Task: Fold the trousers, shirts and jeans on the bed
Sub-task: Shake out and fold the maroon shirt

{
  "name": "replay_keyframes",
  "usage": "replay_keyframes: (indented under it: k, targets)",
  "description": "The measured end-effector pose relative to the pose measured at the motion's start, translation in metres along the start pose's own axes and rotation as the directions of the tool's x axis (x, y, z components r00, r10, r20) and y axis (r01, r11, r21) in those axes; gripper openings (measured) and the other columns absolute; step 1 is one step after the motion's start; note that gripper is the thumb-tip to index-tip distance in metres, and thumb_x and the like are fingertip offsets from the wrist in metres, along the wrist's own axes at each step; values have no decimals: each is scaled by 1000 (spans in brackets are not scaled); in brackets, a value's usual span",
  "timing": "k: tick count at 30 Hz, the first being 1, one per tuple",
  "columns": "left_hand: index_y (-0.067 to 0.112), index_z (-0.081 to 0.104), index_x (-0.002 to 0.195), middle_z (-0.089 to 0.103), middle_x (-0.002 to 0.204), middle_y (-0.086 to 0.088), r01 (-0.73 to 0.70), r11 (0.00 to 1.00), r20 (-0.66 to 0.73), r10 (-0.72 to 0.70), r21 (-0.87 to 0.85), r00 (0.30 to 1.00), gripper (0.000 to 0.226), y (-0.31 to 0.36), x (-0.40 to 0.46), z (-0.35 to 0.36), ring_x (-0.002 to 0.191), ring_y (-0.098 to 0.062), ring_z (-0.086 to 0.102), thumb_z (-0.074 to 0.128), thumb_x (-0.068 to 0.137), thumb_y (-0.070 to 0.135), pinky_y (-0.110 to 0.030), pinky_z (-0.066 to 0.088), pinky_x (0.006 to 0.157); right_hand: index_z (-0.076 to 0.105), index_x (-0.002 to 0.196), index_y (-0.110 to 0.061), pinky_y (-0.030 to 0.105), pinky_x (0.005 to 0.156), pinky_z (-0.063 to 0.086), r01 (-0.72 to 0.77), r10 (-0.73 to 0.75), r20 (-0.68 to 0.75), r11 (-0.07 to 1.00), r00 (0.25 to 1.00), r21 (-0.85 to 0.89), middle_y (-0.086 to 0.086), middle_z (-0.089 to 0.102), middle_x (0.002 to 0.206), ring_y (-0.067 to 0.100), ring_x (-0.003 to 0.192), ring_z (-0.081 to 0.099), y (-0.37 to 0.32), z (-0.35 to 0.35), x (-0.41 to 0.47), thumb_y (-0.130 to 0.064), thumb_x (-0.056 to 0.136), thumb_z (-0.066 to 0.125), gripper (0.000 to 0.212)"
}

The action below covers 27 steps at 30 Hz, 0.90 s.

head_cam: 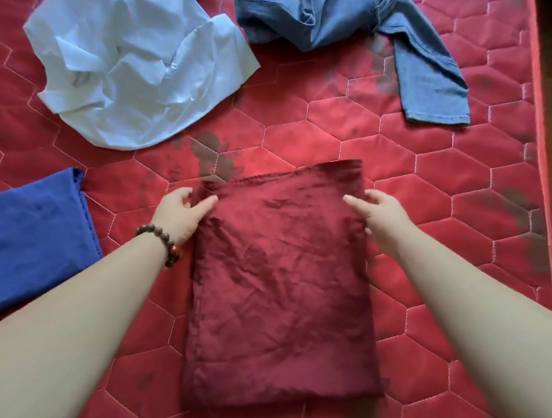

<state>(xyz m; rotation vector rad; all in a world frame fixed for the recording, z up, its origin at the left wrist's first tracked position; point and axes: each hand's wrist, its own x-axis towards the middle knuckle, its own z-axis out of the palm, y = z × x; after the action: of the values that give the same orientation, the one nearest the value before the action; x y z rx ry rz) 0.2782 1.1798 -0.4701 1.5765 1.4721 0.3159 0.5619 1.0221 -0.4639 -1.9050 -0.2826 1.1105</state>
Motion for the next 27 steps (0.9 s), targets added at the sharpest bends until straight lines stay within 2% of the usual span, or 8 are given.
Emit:
replay_keyframes:
  k: [3, 8, 11, 15, 17, 20, 24, 27]
  targets:
    - [16, 63, 70, 59, 61, 4, 7, 1000, -22, -7, 1, 1000, 17, -7, 4, 7, 58, -4, 49, 68, 87, 18, -12, 38, 55, 69, 94, -6, 24, 64, 51, 32, -38, -44, 992, 998, -120, -1, 69, 77, 11, 67, 61, 9, 3, 13, -10, 83, 71, 12]
    - [7, 64, 107, 64, 94, -7, -18, 996, -196, 36, 91, 980, 24, 4, 11, 12, 85, -20, 59, 62, 90, 23, -25, 42, 76, 62, 99, -14, 32, 83, 45, 91, -159, -172, 933, 972, -349, 8, 66, 99, 18, 88, 58, 5, 7, 14, -22, 86, 69, 17]
    - [8, 52, 128, 55, 122, -17, -116, 932, -308, 228, 343, 924, 42, 18, -2, 18, 114, -32, 50, 57, 89, 20, -36, 36, 102, 56, 118, -10, 33, 94, 34, 169, -480, -286, 703, 829, -690, 14, 53, 120, 29, 111, 48, 6, 18, -4, -27, 87, 63, 36]
    - [2, 55, 128, 50, 133, -22, -463, 681, 56, 529, 567, 847, 45, 21, -47, 61, 125, -37, 46, 52, 87, 21, -47, 35, 105, 64, 113, -4, 46, 103, 39, 522, -738, 167, 280, 653, -806, 19, 57, 125, 37, 118, 51, 24, 61, -31, -14, 84, 64, 31]
    - [3, 39, 142, 35, 150, -18, -554, 547, 303, 484, 628, 821, 53, 13, -66, 88, 140, -32, 29, 44, 95, 26, -46, 22, 115, 61, 122, -3, 51, 111, 31, 596, -642, 374, 163, 669, -786, 18, 53, 135, 35, 129, 46, 39, 79, -35, -11, 85, 61, 38]
    - [16, 8, 153, 5, 161, -3, -489, 430, 348, 367, 759, 862, 64, -14, -68, 107, 148, -21, 1, 21, 98, 45, -41, 1, 119, 37, 145, -10, 46, 120, 8, 605, -491, 507, 52, 708, -794, 7, 31, 155, 23, 145, 21, 61, 84, -29, -21, 96, 44, 51]
    - [32, 7, 152, 5, 161, -1, -409, 448, 264, 352, 795, 898, 68, -36, -63, 98, 148, -20, 3, 14, 90, 59, -45, 3, 119, 24, 151, -28, 52, 118, 2, 502, -469, 468, -58, 750, -863, 0, 18, 159, 18, 147, 13, 69, 67, -18, -44, 98, 31, 56]
    - [32, 6, 152, 4, 161, 2, -318, 468, 187, 305, 824, 934, 68, -47, -62, 82, 148, -21, 2, 13, 91, 60, -49, 4, 118, 10, 152, -35, 55, 116, -5, 328, -433, 292, 10, 853, -945, -7, 5, 161, 16, 148, 1, 73, 43, -19, -50, 98, 22, 57]
